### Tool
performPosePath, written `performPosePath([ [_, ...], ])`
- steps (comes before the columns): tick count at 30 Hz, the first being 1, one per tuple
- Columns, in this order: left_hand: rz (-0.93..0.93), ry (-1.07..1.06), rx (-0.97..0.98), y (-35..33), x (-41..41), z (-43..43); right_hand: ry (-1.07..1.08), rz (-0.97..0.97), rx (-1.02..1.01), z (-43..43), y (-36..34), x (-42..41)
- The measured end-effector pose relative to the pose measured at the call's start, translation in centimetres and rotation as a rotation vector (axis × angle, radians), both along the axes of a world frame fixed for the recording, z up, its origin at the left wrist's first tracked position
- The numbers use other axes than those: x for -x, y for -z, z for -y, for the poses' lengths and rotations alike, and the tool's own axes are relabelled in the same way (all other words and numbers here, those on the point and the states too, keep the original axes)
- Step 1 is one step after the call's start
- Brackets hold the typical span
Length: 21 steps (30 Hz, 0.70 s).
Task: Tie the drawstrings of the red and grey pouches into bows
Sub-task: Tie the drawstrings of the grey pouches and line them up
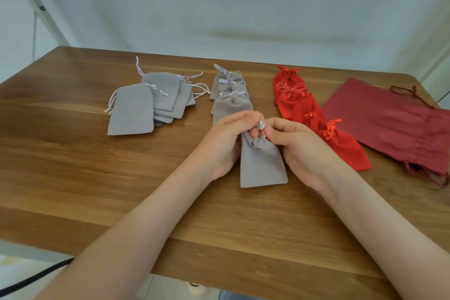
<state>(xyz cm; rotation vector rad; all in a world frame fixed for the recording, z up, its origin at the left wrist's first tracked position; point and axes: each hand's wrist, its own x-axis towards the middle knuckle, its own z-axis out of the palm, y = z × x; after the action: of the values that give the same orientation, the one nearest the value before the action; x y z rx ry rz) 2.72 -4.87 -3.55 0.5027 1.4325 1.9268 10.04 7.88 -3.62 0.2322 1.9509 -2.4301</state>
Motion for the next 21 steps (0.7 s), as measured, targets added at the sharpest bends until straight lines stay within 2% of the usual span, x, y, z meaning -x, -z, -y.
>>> performPosePath([
  [4,-0.161,0.043,0.176,-0.2,0.5,0.8,0.029,0.046,-0.087,-0.4,0.3,-0.2],
  [8,-0.391,0.016,0.315,-0.1,0.7,1.4,0.090,0.031,-0.352,-0.1,0.8,0.1],
  [13,-0.770,-0.083,0.511,0.0,0.6,1.5,0.169,0.014,-0.679,-0.2,1.4,0.6],
  [16,-0.941,-0.153,0.552,0.2,0.4,1.5,0.166,0.015,-0.718,-0.1,1.5,0.7],
  [21,-1.121,-0.158,0.546,1.6,1.1,1.2,0.174,-0.007,-0.778,-0.2,1.6,0.6],
])
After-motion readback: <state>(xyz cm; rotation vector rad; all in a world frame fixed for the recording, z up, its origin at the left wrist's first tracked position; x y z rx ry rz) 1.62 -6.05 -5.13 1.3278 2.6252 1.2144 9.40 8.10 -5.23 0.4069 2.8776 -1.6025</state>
